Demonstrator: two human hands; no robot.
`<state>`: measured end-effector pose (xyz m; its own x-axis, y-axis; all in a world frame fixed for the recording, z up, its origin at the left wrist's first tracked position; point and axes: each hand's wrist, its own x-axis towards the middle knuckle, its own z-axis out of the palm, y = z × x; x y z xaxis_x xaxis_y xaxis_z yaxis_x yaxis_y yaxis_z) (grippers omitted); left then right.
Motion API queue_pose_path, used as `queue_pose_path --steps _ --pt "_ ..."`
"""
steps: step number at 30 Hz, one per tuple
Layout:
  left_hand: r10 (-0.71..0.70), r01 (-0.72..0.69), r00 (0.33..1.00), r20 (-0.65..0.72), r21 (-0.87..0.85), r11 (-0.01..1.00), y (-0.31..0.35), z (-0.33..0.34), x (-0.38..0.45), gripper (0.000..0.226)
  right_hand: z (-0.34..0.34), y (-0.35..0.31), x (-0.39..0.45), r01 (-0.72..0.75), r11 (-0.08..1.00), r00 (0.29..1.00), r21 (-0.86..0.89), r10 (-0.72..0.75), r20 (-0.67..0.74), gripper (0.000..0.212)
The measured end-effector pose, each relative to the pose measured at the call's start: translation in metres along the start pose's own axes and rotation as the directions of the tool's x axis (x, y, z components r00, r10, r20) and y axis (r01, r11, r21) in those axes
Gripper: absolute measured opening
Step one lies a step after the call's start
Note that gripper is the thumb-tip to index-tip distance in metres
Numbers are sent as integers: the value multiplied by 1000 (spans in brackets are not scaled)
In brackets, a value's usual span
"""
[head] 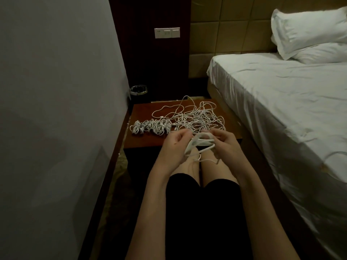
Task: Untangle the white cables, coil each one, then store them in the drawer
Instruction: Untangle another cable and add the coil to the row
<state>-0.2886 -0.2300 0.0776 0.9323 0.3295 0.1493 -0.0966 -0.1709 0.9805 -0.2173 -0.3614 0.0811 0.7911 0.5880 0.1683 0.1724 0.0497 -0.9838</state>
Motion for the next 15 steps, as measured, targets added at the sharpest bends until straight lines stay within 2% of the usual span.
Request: queue_pose_path --steps 4,7,9,11,15 --pt "96 -79 963 -251 77 994 5 -4 -3 45 21 4 -1 -6 989 1000 -148 10 26 34" --pt "137 -99 905 -403 114 989 6 -8 -1 25 33 -1 -4 -30 912 993 -409 74 91 36" --pt "145 -96 876 -460 129 987 5 -9 -3 15 35 -10 -6 -53 806 975 -590 169 144 30" --pt "151 -109 850 -505 113 988 3 -6 -4 14 35 -17 -8 -63 764 958 -642 227 176 26" --pt "156 -105 818 -554 122 987 -7 5 -2 17 41 -27 -17 50 682 965 -730 156 212 29"
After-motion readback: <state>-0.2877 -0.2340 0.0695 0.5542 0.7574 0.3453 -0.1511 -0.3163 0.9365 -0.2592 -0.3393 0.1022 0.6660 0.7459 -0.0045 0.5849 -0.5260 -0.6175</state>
